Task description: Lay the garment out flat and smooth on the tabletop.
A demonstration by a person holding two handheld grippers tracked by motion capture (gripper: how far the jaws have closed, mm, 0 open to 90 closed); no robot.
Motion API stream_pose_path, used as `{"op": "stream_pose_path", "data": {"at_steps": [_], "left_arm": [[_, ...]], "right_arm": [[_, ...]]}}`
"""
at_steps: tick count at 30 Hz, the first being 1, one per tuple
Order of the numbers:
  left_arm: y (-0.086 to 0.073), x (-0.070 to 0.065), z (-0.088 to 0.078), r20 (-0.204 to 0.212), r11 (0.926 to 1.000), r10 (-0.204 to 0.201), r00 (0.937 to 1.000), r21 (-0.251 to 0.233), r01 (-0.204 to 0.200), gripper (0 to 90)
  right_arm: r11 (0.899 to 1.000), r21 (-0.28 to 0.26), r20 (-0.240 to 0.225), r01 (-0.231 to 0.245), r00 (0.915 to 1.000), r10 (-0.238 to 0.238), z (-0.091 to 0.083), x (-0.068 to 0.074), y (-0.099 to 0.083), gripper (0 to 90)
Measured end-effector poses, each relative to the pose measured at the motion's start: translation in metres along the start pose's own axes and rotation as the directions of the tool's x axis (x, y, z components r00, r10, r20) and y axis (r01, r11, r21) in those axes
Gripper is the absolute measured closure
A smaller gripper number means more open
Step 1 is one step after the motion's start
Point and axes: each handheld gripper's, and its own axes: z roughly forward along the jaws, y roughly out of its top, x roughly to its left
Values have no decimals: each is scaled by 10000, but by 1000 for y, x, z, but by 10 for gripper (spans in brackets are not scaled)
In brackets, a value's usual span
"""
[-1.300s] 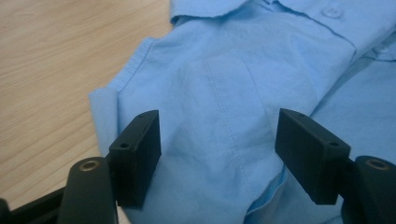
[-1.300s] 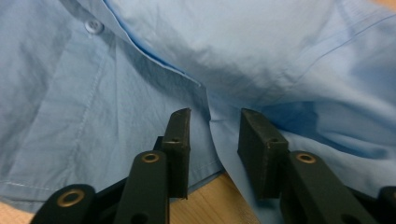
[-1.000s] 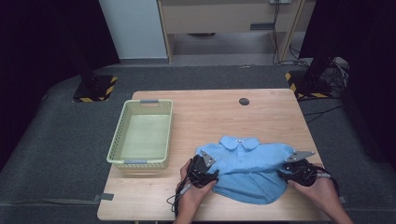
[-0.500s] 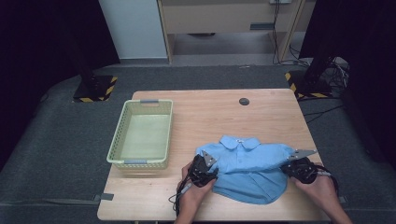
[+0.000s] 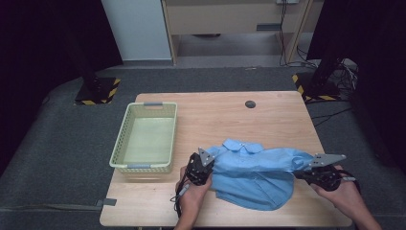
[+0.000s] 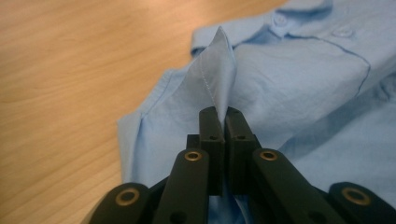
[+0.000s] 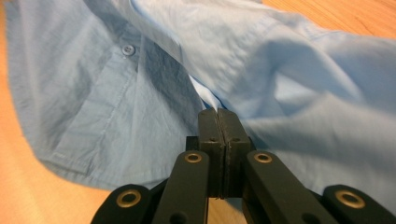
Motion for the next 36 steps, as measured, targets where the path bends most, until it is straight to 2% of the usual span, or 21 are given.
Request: {"op": "stream_pose_path", "data": {"at_steps": [4,7,13,16,19,21,24,28,30,34,36], "left_arm": [[5,8,-7,-99,9997,-180,9998,-183,178,881],[4,13,-7,-151,9996,-263,9995,-135,260,881],[1,16,-4,10,9986,-527,9986,-30,527,883],[1,16,-3,40,9986,-523,9986,17,523,884],[0,15,-2,101,9987,-510,9986,43,509,884],[0,14,-2,148,9986,-517,9986,74,516,885],[1,13,-2,284,9983,-580,9979,2,580,885],[3,12,-5,332,9984,-547,9980,-88,550,885],[3,12,-6,357,9982,-584,9977,-117,589,885],[2,12,-6,415,9982,-585,9974,-87,589,885],[2,12,-6,433,9982,-587,9973,-81,591,885]], "right_arm": [[9992,-246,-181,-314,9994,309,-9,-10,-7,900],[9978,-241,77,-621,9980,623,-14,-18,-12,900],[9934,-222,548,-1125,9920,1136,-19,-28,-17,900],[9938,-46,899,-1112,9897,1111,-16,-31,-18,900],[9974,40,1022,-714,9923,706,-13,-26,-17,882],[9990,-154,841,-431,9955,442,-13,-20,-15,809],[9997,-79,710,-243,9972,248,-11,-12,-11,718],[9995,200,561,232,9981,-242,-5,5,-8,699],[9981,478,629,397,9971,-427,0,12,-7,696],[9933,1123,974,272,9945,-382,13,18,-7,667],[9931,1174,1065,-4,9942,-122,20,18,-7,664]]}}
